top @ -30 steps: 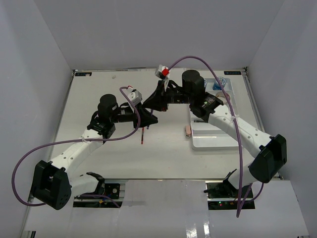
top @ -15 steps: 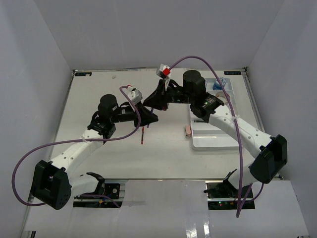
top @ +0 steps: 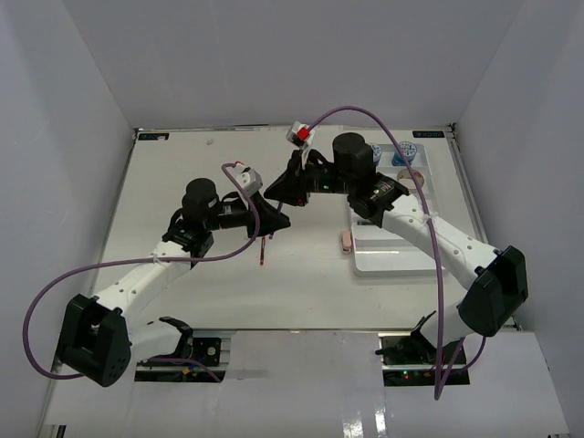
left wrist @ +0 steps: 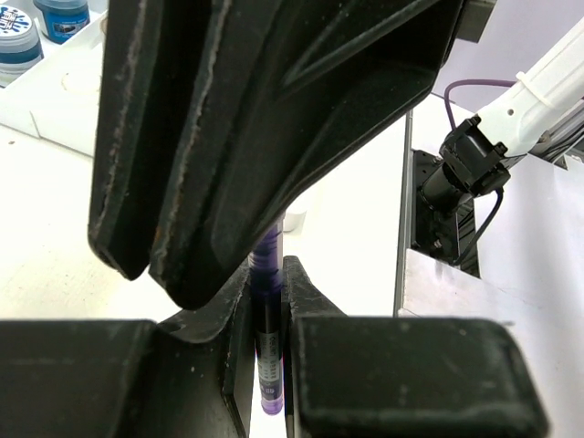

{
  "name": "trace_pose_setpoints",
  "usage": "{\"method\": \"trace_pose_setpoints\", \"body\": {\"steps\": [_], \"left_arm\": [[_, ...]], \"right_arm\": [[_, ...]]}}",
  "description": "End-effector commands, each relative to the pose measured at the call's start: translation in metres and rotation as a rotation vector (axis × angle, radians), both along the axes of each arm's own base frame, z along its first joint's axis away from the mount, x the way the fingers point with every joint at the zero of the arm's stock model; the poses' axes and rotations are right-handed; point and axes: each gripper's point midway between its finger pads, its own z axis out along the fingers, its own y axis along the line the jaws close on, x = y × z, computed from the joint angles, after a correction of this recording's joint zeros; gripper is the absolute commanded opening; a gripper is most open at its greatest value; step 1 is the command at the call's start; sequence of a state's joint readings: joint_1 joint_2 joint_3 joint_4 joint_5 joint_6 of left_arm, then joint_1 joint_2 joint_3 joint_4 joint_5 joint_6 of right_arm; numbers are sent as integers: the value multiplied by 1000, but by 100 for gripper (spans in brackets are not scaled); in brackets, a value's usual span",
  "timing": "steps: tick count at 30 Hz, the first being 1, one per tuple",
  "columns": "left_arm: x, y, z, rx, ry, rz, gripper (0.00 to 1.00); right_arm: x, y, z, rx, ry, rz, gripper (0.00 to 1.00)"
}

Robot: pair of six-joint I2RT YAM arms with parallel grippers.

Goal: Sort the stationery into containers
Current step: Close the pen cap on the pen.

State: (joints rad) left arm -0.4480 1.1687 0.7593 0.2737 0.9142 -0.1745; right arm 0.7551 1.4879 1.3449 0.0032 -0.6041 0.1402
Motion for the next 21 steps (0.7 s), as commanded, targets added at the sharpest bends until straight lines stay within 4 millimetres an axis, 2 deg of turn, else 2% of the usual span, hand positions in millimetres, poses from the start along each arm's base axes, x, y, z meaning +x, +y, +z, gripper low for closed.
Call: {"method": "trace_pose_setpoints", "body": {"steps": [1,6,12,13,14,17,21], "left_arm": [[-21,7,107,-179,-403,-29,17],[-22,7,94,-148,-379,-42,30],[-22,7,80,-133,-343,-47,26],[-23,7,80,-132,-338,-49,29],[-23,7,80,-133,-335,-51,37],[-24,6,79,-127,-320,-52,44],[-24,7,68,-106,-271,-51,61]], "right_arm": [[-23,-18,-101,-289,260,-10,8],[-15,-18,-91,-271,236,-50,8],[-6,-19,-83,-235,227,-75,8],[-6,-19,-82,-232,226,-79,8],[-2,-19,-78,-222,216,-90,8],[6,-22,-74,-209,209,-129,8],[27,-34,-62,-157,180,-223,8]]}}
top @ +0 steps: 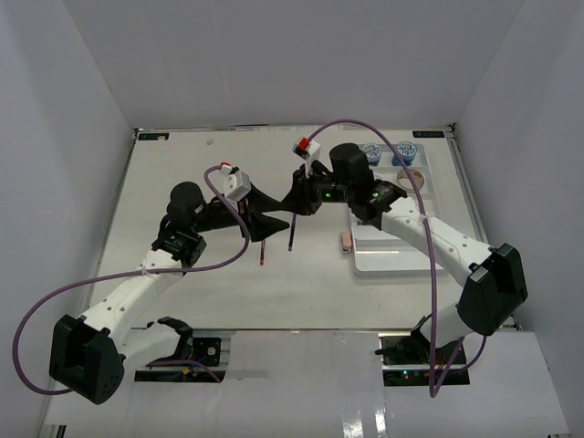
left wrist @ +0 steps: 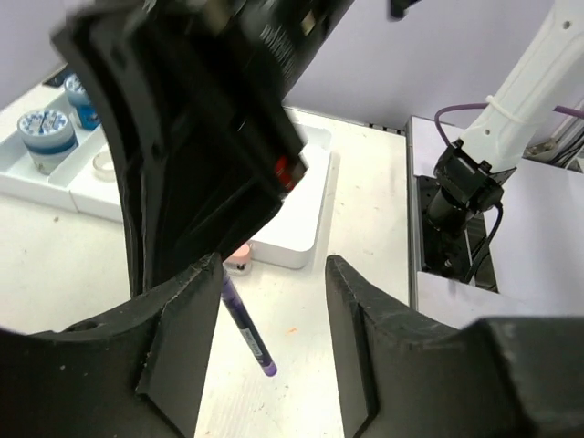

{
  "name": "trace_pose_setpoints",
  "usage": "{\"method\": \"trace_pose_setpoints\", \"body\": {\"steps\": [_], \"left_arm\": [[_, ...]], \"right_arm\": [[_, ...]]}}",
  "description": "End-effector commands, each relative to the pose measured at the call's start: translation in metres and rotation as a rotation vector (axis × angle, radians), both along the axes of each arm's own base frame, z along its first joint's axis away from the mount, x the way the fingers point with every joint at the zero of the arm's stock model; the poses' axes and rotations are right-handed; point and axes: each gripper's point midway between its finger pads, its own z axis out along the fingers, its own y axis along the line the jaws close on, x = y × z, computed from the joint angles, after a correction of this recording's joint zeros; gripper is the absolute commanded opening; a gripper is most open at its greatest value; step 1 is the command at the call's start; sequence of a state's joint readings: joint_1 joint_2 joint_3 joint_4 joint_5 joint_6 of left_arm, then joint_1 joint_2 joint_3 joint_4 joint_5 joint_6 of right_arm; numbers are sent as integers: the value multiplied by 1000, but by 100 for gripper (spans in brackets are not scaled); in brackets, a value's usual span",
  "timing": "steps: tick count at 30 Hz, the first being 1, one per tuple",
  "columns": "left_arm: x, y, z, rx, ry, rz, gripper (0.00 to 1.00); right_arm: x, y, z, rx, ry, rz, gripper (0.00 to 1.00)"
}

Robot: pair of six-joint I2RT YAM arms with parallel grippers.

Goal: Sort the stationery into containers
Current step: Close the pen cap on the pen, then place the pen in the storage box.

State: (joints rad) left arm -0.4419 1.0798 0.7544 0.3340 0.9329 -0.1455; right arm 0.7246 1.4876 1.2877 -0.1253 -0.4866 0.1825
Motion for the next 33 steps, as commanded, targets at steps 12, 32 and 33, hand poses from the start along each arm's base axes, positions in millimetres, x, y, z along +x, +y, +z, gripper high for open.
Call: {"method": "trace_pose_setpoints", "body": {"steps": [12,32,33], "left_arm": [[25,17,-6,12,110,251,82],[89,87,-71,161,279,828,90],[89,88,-72,164,281,835,90]], "right_arm": [[66,-123,-16,22,-9,-458,8],[108,-305,-90,219,68,-1060,8],[109,-306,-93,221,69,-1064,8]]}}
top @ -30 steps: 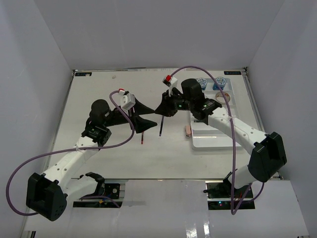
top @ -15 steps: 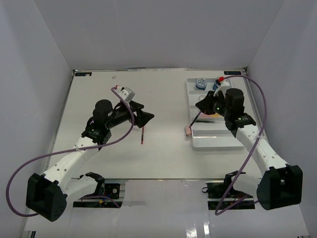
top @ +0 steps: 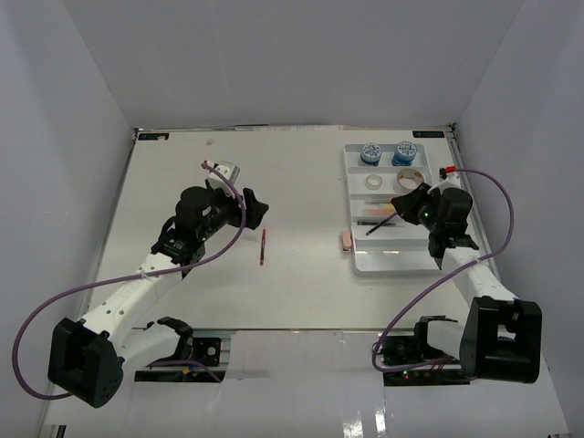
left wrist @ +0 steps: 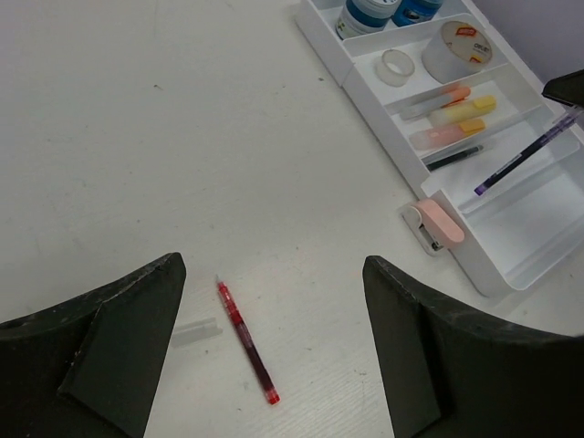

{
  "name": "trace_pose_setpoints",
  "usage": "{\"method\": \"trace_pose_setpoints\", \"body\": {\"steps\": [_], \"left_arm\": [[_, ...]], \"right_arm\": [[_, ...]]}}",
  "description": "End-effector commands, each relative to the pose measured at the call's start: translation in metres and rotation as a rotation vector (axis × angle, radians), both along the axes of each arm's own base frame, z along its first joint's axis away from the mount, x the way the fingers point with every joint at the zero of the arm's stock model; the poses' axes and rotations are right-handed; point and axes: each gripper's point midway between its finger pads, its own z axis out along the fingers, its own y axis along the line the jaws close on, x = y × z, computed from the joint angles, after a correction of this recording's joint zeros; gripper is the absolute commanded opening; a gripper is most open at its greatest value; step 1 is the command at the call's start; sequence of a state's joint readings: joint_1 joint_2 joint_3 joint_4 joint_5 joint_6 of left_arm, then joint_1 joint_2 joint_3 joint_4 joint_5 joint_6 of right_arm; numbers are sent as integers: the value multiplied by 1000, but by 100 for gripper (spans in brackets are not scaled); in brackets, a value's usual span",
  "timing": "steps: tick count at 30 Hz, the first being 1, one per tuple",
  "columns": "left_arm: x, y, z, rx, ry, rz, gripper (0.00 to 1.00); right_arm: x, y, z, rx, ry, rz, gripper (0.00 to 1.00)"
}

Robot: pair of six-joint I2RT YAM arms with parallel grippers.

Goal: Sort the stationery into containers
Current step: Place the pen in the storage box.

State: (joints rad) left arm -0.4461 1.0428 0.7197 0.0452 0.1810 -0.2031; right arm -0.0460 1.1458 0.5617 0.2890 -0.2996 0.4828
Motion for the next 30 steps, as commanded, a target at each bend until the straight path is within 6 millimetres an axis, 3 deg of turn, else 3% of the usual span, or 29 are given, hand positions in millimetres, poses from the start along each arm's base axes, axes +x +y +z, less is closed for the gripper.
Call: {"method": "trace_pose_setpoints", "body": {"steps": [1,16,19,23,26,30], "left_arm": [[5,15,-4,23,15,89,90],[4,14,-4,14,10,83,89],[4,14,-5,15,13,80,90],[3,13,-4,11,10,74,90],[3,12,-5,12,15,71,89],[4,12,-6,15,16,71,90]], "right_arm": [[18,-6,12,17,-103,-44,8],[16,-5,-43,70,-57,-64,9],[11,-4,-55,73,-39,-64,17],[4,-6,-67,59,-25,-71,40],[1,-7,-72,44,-17,-68,51],[-2,-9,-75,24,-16,-72,61]]}}
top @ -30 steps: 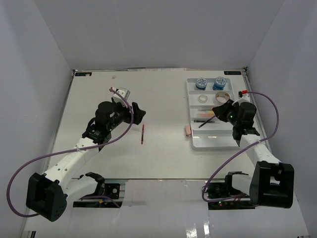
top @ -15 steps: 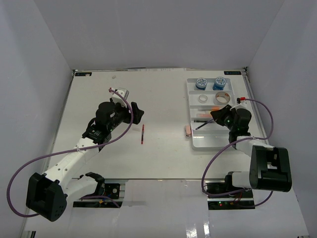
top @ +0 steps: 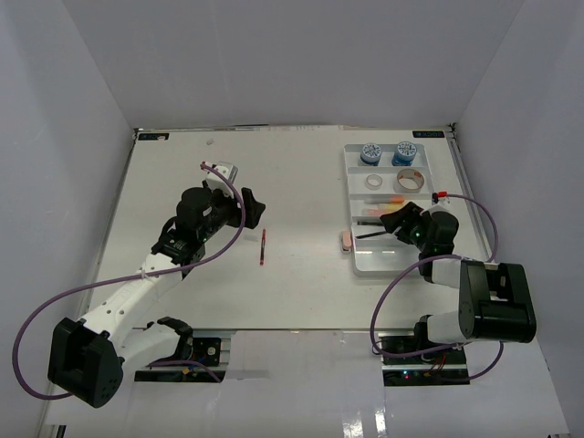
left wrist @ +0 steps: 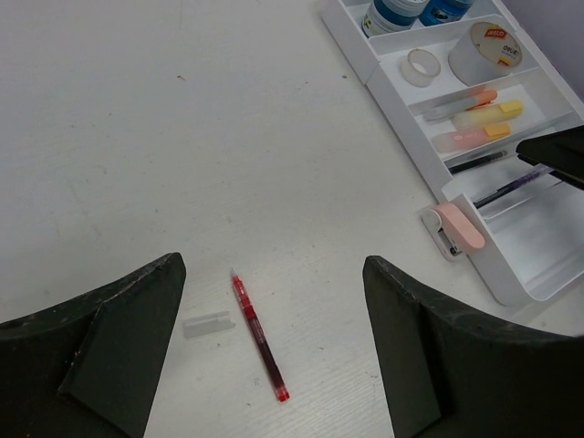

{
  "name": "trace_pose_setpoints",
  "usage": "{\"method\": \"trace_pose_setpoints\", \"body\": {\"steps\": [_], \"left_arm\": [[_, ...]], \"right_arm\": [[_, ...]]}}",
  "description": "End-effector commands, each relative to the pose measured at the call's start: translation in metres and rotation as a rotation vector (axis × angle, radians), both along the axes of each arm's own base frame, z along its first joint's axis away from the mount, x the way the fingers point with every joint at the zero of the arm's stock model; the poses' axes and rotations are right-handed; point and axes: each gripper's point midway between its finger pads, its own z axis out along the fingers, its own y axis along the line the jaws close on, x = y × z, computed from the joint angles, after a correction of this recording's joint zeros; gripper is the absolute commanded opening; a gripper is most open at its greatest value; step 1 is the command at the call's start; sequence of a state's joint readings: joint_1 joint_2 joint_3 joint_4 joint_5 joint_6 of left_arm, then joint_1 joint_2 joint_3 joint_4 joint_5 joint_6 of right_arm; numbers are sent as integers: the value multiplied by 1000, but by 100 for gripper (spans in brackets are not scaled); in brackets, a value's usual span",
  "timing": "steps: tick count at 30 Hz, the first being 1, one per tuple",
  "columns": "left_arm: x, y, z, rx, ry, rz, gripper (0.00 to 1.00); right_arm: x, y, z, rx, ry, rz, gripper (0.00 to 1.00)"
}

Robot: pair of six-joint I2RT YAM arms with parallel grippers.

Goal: Sort the stationery into containers
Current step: Place the pen in the storage box.

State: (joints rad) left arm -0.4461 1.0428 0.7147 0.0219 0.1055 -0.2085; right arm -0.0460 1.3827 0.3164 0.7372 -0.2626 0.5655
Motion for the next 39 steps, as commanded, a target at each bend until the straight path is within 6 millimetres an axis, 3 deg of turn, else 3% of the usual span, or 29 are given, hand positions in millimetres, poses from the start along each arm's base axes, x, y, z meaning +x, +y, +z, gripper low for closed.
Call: {"method": "trace_pose_setpoints", "body": {"steps": [1,10,17,19,25,29,33,34,36,37,39], "left_arm": [[-1,0,2,-10,-4,-4,90],[0,2,-2,-4,11,9,90],[2,4,-6,3,28,27,90],[6,8,-10,11,38,65,90],[12,21,-48,46,213,187,90],[6,29,-76,78,353,261,91],[-2,33,-88,75,420,297,92],[-5,35,-89,73,428,306,92],[-8,40,-91,72,436,338,92],[-10,42,-92,72,442,347,92],[-15,42,-95,57,461,351,92]], "right_arm": [[6,-7,12,-45,-73,-13,66],[13,-25,28,-213,-89,-27,82],[10,-38,35,-306,-70,-51,85],[9,-38,47,-319,-87,-52,86],[13,-31,97,-434,-144,-19,91],[1,-9,111,-488,-144,59,94],[-8,15,118,-519,-153,124,97],[-12,33,123,-516,-172,172,97],[-17,51,119,-524,-157,223,96],[-22,74,124,-516,-176,279,95],[-31,94,110,-534,-134,333,95]]}}
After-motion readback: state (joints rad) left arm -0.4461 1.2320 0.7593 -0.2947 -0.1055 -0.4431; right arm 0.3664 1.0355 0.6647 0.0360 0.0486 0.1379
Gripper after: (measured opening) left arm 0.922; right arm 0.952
